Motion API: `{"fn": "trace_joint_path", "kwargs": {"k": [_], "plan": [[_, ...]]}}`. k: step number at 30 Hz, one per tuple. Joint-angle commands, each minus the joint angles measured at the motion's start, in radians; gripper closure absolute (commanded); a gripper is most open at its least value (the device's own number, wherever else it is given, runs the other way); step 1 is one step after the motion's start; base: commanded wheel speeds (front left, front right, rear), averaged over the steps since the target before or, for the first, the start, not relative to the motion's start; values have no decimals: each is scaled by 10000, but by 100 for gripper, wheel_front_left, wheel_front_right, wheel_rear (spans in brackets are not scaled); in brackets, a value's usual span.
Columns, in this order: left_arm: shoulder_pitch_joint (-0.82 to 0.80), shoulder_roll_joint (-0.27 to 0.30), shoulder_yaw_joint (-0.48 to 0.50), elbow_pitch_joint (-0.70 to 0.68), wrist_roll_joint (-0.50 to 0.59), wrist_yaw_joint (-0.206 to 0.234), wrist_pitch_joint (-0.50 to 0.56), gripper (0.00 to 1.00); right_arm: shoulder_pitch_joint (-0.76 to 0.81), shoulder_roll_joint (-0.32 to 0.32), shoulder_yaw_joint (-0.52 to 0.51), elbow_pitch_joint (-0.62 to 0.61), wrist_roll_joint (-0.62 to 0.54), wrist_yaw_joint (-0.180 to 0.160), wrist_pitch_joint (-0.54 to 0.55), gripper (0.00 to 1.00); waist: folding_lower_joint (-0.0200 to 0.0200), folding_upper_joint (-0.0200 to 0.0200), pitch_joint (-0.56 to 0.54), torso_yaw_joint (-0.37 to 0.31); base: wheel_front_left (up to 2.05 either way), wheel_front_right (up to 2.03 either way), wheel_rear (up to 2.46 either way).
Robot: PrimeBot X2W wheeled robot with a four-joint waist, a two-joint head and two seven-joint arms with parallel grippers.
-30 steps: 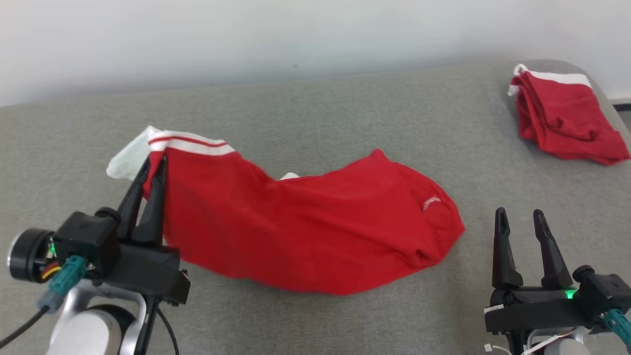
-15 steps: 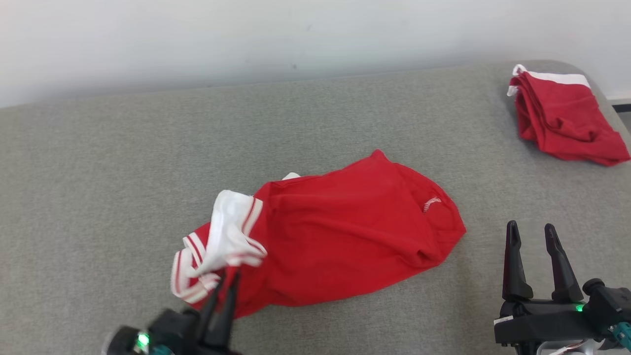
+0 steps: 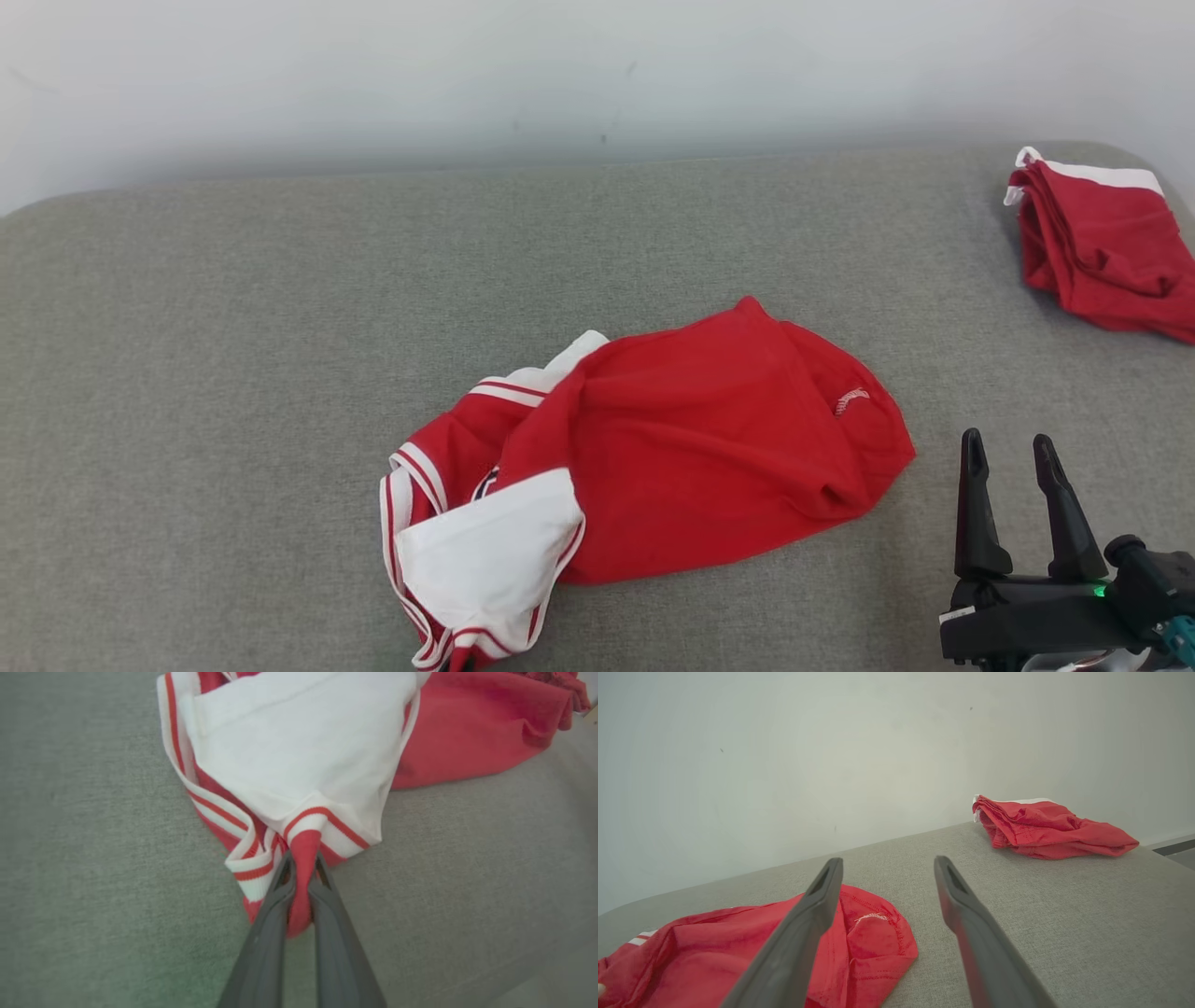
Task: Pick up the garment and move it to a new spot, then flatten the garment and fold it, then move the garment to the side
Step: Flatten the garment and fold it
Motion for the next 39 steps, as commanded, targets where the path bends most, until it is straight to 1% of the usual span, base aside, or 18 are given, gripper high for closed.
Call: {"fn": "trace_joint_path", "kwargs": {"k": [1,3,7,12,14,15,16,17,20,28,36,39], "plan": [[16,4,4,119,12,-49,-79,100,61,-34,6,4,57,-27,2,0,0,-1,-24,59,0,0,0],[-113,-43,141,363,-86,-3,-256,100,83,-36,6,11,49,-27,2,0,0,-1,-46,137,0,0,0],[-290,181,321,794,98,146,-552,100,121,-69,0,80,73,-27,2,0,0,-1,-132,284,0,0,0],[-485,385,646,954,150,294,-796,100,165,-79,30,160,66,-27,2,0,0,-1,-290,395,0,0,0],[-464,371,730,974,43,267,-836,100,197,-72,31,175,72,-27,2,0,0,-1,-347,429,0,0,0],[-442,343,791,969,-44,231,-862,91,211,-72,36,175,75,-27,2,0,0,-1,-363,442,0,0,0],[-426,340,845,937,-53,246,-897,53,228,-71,37,179,78,-27,2,0,0,-1,-378,456,0,0,0],[-434,331,894,833,-28,259,-914,0,244,-72,24,184,81,-27,2,0,0,-1,-392,475,0,0,0],[-346,182,1168,402,-45,319,-969,0,294,-82,-35,192,100,-27,2,0,0,-1,-438,565,0,0,0],[12,-105,2325,-1510,797,486,-983,0,389,-89,-51,249,41,-27,2,0,0,-1,-601,793,0,0,0],[63,-309,3478,-2078,1398,635,-984,0,417,-186,54,464,77,-27,2,0,0,-1,-808,845,0,0,0],[86,-384,3685,-2166,1495,662,-984,0,437,-192,69,526,85,-27,2,0,0,-1,-853,853,0,0,0]]}}
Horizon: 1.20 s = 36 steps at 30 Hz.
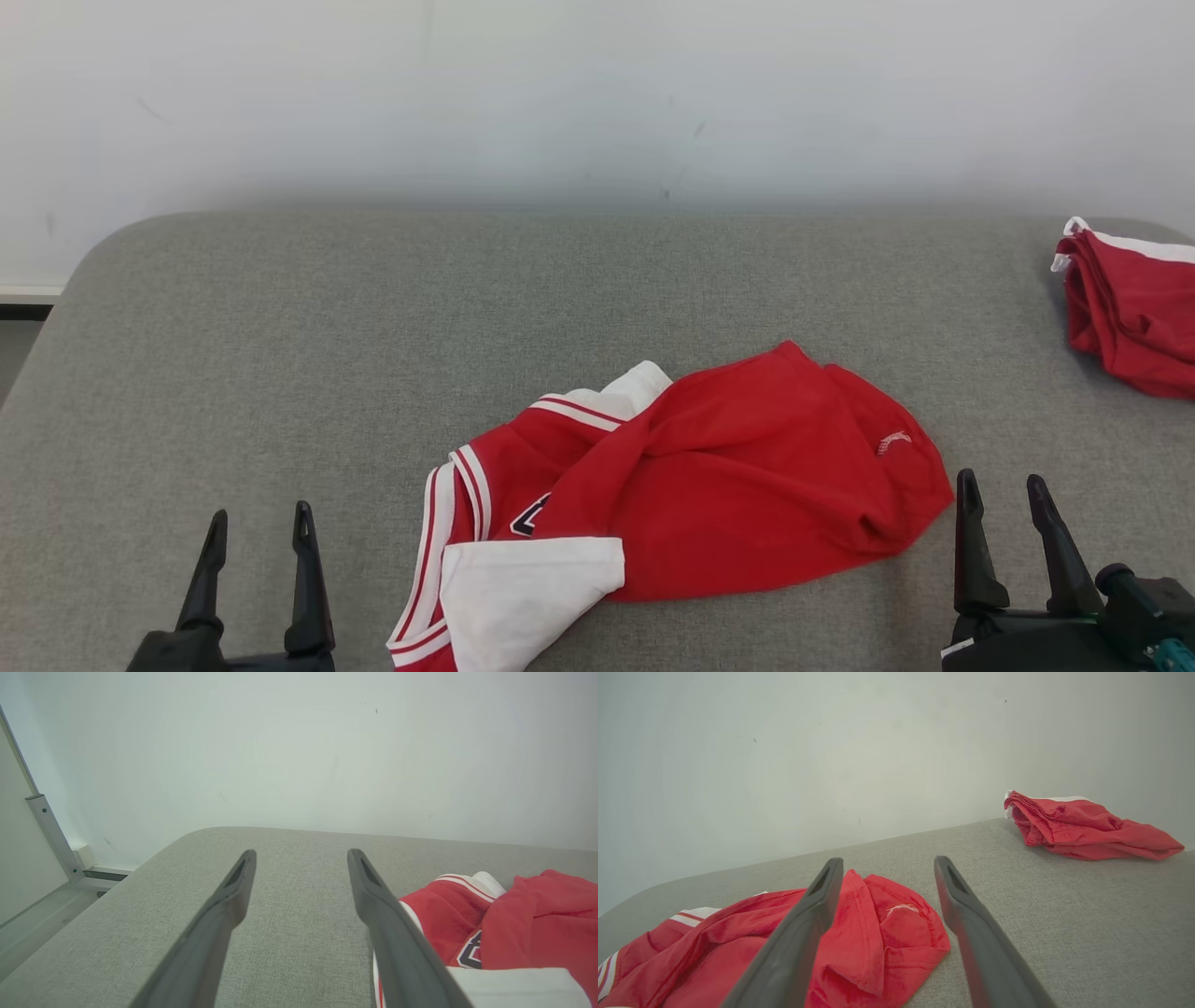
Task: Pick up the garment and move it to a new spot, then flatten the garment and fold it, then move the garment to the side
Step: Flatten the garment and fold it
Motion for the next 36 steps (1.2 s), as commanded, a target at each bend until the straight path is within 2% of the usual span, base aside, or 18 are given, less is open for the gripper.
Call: {"fn": "trace_joint_path", "kwargs": {"k": [1,11,19,26,36], "plan": [[106,-79,71,-66,119,9,-27,0,95,-39,20,36,35,-27,2,0,0,0,-32,9,0,0,0],[11,-361,511,-1,407,-346,-28,0,-277,-436,404,663,194,-27,165,0,0,0,-92,170,0,0,0],[-190,-608,509,101,712,-585,-29,0,-1868,-1108,1120,1642,37,-27,970,0,0,0,65,440,0,0,0],[-624,-926,430,233,861,-831,-29,0,-4365,-2012,2161,3676,168,-27,1553,0,0,0,733,1051,0,0,0],[-1122,-1306,373,494,898,-1065,-29,0,-6692,-2579,3545,6494,434,-27,2549,0,0,0,1405,1733,0,0,0]]}}
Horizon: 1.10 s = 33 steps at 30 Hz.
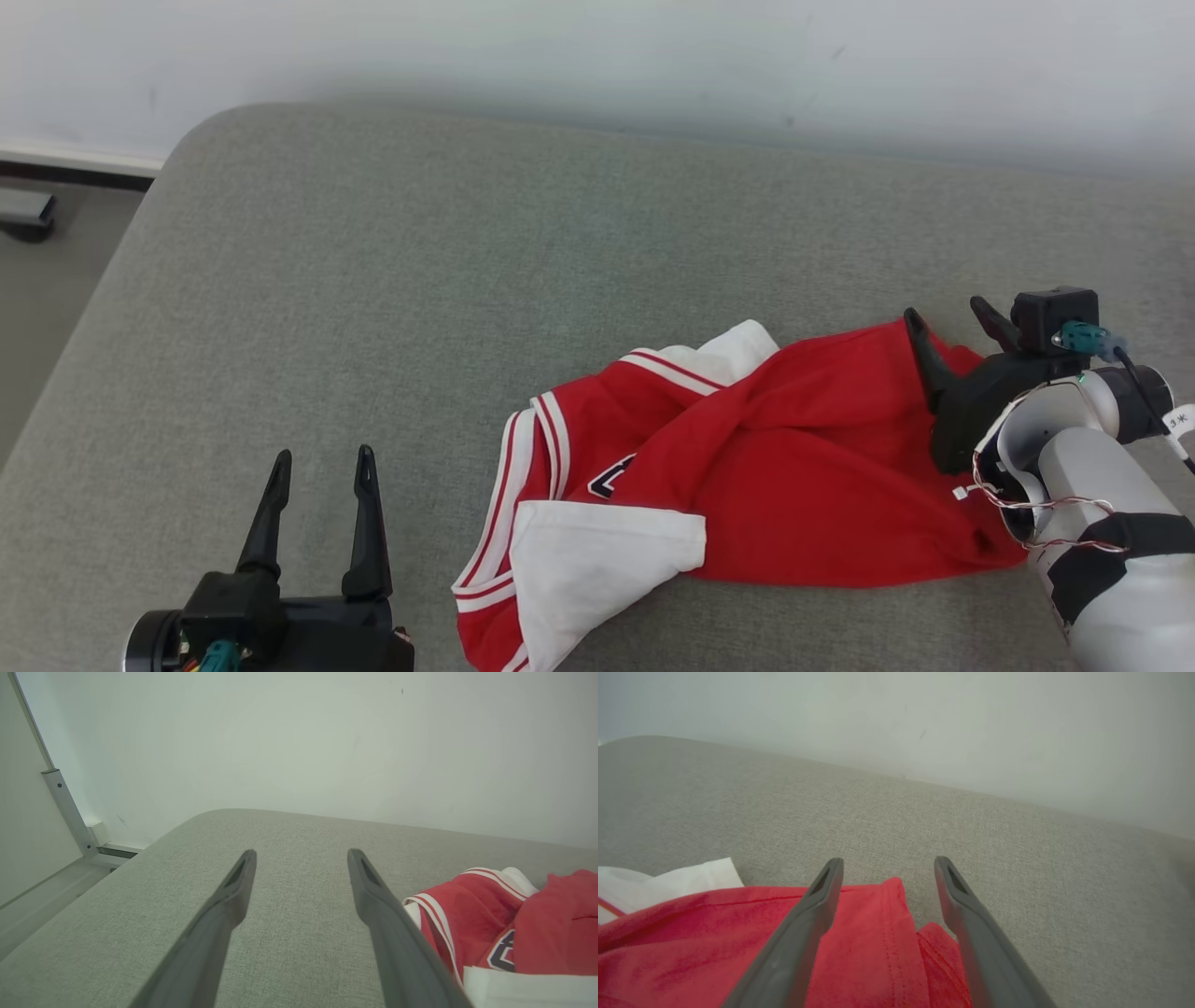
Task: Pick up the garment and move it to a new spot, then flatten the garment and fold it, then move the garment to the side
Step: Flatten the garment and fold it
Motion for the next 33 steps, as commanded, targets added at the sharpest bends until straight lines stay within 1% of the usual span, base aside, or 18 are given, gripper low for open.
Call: {"fn": "trace_joint_path", "kwargs": {"k": [1,5,6,9,13,14,15,19,22,26,29,33], "plan": [[-150,-63,6,33,19,-38,-29,0,-283,-41,185,343,97,-27,127,0,-2,-1,318,329,0,0,0],[-303,-134,35,95,-1,-96,-29,0,-773,-164,538,1147,250,-28,228,0,-2,-1,489,476,0,0,0],[-303,-134,35,95,-1,-96,-29,0,-773,-164,538,1147,250,-28,228,0,-2,-1,489,476,0,0,0],[-374,-164,60,131,-10,-173,-29,0,-1115,-240,671,1790,315,-28,491,0,-2,-1,616,554,0,0,0],[-458,-190,68,148,-23,-151,-29,0,-1420,-199,923,2319,446,-27,597,0,-2,-1,720,619,0,0,0],[-459,-195,72,142,-29,-143,-29,0,-1477,-182,993,2366,490,-27,525,53,-2,-1,736,617,0,0,0],[-460,-201,82,130,-34,-134,-29,0,-1570,-205,1019,2381,526,-28,342,100,-2,-1,751,611,0,0,0],[-442,-201,151,182,-43,-115,-29,0,-1740,-232,1220,2625,661,-28,-68,100,-2,-1,704,520,0,0,0],[-370,-205,200,201,-70,-115,-29,0,-1830,-257,1375,2577,773,-27,-685,100,-2,-1,559,354,0,0,0],[-168,-204,263,254,-51,-127,-29,0,-1545,-331,1634,2387,1021,-28,-1578,100,-2,-1,206,-18,0,0,0],[4,-204,319,283,-55,-155,-29,0,-1154,-420,1878,1989,1318,-27,-2048,100,-2,-1,-86,-355,0,0,0],[274,-200,477,328,3,-182,-29,0,-422,-670,2198,870,1890,-27,-2381,100,-2,-1,-478,-887,0,0,0]]}}
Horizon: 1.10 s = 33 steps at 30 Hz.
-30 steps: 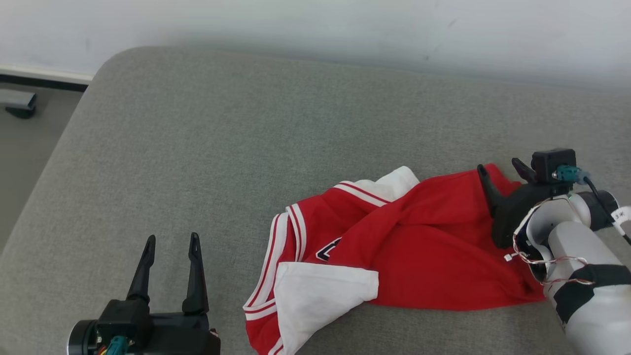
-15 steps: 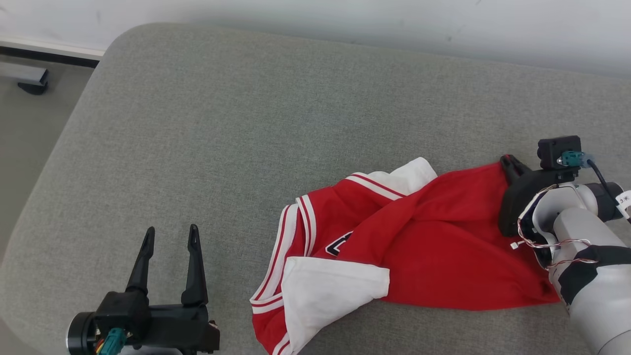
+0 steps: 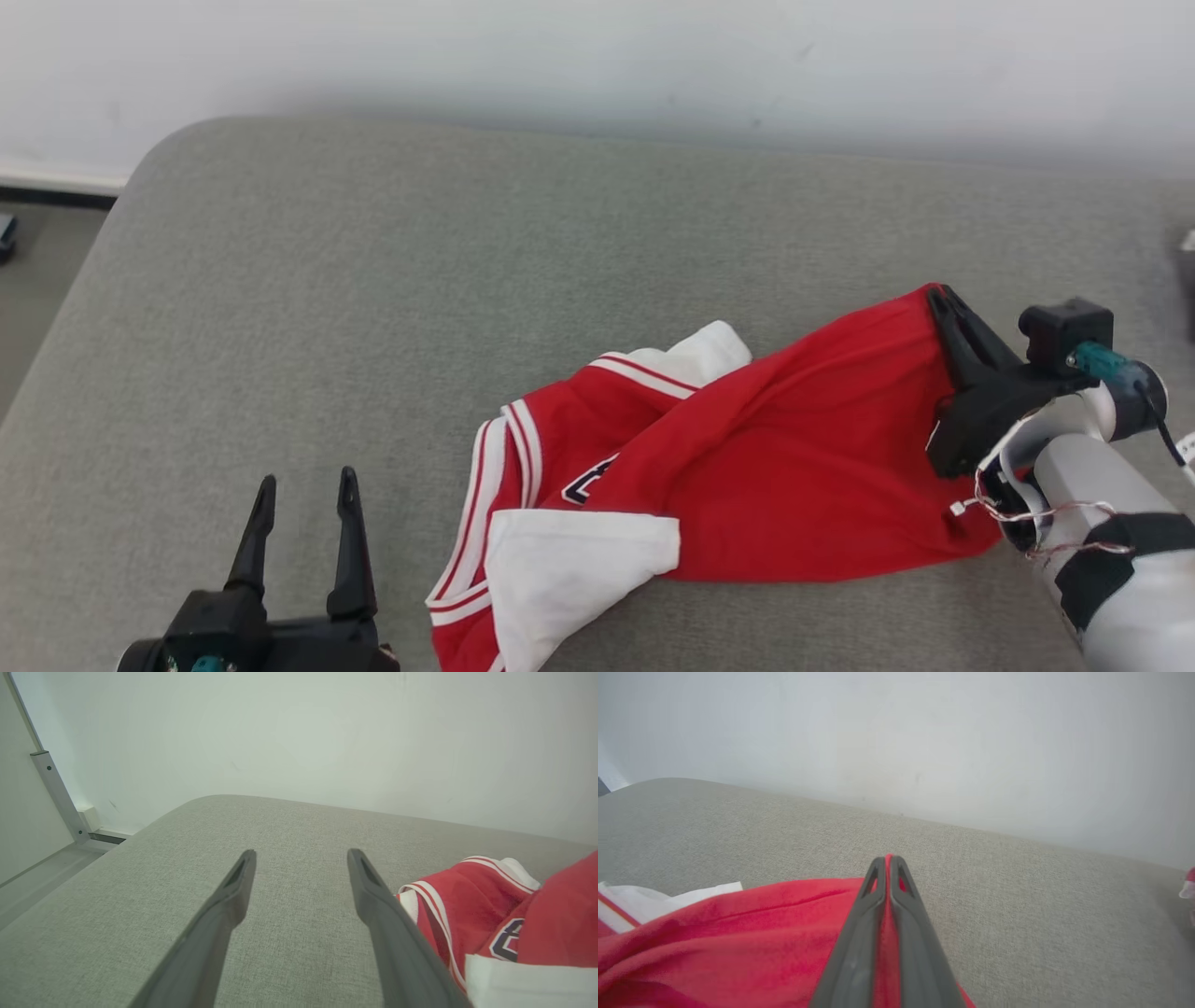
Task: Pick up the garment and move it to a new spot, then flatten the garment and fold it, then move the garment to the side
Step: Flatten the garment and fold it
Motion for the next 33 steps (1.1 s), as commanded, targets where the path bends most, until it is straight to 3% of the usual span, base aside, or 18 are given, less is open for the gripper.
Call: {"fn": "trace_joint_path", "kwargs": {"k": [1,8,12,24,25,26,27,33], "plan": [[176,-8,75,22,32,-24,-31,0,327,-47,34,-363,310,-28,-95,100,1,0,-517,-636,0,0,0],[574,-6,271,-36,53,-13,-29,0,2313,-787,-335,-3114,1285,-27,-162,100,1,0,-756,-1608,0,0,0],[554,-9,213,-68,31,-8,-29,0,3689,-915,-1207,-4497,1306,-27,-167,100,1,0,-640,-1983,0,0,0],[279,-8,87,48,-31,38,-29,0,7637,214,-3537,-7033,613,-27,356,100,1,0,-295,-2365,0,0,0],[266,-8,87,64,-13,23,-29,0,7788,281,-3691,-7152,498,-27,393,87,1,0,-282,-2371,0,0,0],[248,-8,94,85,6,4,-29,0,7903,386,-3821,-7242,432,-27,449,23,1,0,-276,-2373,0,0,0],[237,-8,114,107,27,-24,-29,0,8003,473,-3897,-7366,349,-27,451,0,1,0,-282,-2369,0,0,0],[289,-13,147,143,79,-40,-29,0,8196,746,-4474,-8261,-19,-27,249,0,1,0,-454,-2253,0,0,0]]}}
